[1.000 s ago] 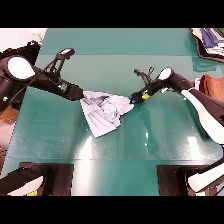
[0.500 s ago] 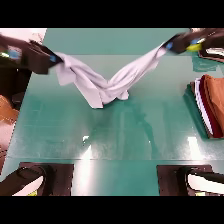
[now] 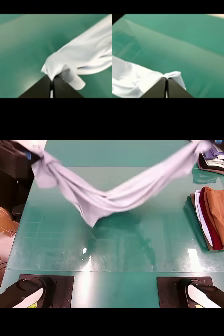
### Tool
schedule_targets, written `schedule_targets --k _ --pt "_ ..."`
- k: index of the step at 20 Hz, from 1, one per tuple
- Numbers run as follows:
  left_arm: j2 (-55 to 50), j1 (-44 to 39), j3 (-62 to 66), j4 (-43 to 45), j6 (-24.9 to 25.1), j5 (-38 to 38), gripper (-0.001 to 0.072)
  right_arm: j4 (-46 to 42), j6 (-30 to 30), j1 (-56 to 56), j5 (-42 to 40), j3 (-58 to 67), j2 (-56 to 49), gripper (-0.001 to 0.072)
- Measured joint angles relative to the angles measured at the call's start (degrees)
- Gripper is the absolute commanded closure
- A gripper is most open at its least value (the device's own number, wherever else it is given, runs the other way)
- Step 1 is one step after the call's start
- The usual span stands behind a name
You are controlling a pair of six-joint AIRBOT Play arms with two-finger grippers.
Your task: Fold the shirts.
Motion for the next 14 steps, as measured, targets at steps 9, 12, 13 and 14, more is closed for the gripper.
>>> schedule_targets --k 9,12,13,14 --pt "-0.31 0.00 -24.92 6.86 -0.59 -0.55 0.0685 -5.60 4.74 4.35 7.58 -40.59 17.79 0.0308" --pt "-0.28 0.00 -27.69 7.39 -0.68 -0.11 0.0685 -5.79 5.14 5.14 7.87 -45.53 18.80 0.0301" --pt "-0.28 0.00 -28.20 7.45 -0.76 0.13 0.0685 -5.66 5.18 5.25 7.87 -45.75 17.99 0.0301" --pt "-0.28 0.00 -28.52 7.50 -1.05 0.31 0.0685 -5.38 5.20 5.35 7.67 -45.24 16.55 0.0302"
